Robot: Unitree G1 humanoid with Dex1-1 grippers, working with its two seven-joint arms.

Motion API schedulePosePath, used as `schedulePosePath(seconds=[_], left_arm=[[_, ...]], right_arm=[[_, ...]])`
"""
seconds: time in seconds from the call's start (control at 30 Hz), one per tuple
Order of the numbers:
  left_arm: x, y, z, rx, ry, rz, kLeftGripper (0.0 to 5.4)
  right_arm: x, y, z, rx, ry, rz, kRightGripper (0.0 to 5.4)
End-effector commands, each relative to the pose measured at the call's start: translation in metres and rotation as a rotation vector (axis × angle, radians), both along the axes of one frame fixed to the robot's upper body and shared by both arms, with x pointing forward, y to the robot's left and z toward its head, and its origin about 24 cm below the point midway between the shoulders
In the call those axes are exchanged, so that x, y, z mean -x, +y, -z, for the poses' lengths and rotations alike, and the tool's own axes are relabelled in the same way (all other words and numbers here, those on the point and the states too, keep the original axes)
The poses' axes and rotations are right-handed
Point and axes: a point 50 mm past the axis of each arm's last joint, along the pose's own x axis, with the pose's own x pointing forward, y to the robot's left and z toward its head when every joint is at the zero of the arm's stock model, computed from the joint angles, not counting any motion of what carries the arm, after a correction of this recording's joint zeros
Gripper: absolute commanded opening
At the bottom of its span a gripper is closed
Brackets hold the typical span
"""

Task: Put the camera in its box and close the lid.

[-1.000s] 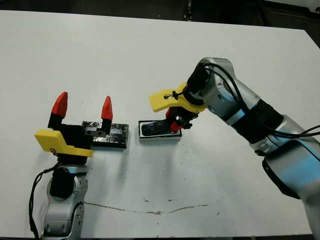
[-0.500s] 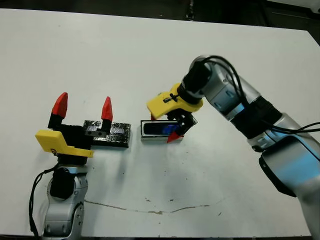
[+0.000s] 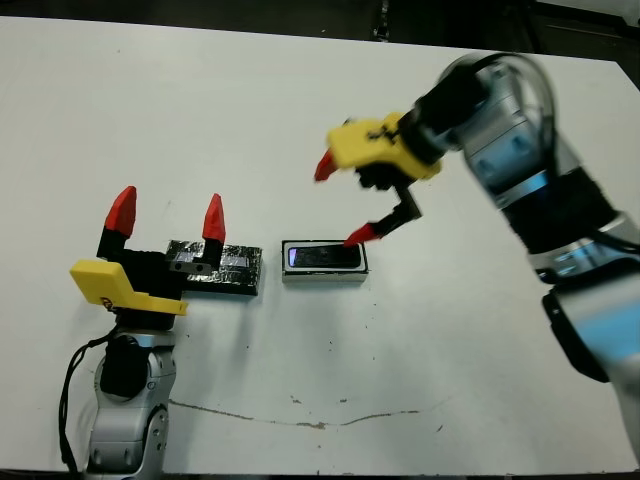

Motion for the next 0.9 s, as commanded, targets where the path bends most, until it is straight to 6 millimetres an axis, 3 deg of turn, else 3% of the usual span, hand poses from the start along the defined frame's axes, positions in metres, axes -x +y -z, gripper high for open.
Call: schedulePosePath(seconds=[0.03,0.27,0.43,0.63,0.9], left_arm=[[0.002,0.002,0.004,-0.005,0.016,-0.003,5.4],[0.0,0.0,0.004,0.009,0.017,0.008,5.4],[0.0,-0.001,0.003,0.005,0.013,0.019,5.4],[-0.001,0.0,0.002,0.001,0.011,0.023,5.4],[0.0,0.0,0.002,0.001,0.016,0.022,5.4]], right_arm=[[0.001,-0.022,-0.018,-0.099,-0.069,0.052,5.36],[0.012,-0.064,-0.022,-0.476,-0.24,0.351,5.14],[0.022,-0.076,0.011,-0.677,-0.281,0.486,4.47],[0.034,-0.072,0.055,-0.779,-0.266,0.559,3.53],[0.05,-0.068,0.089,-0.916,-0.245,0.614,2.32]])
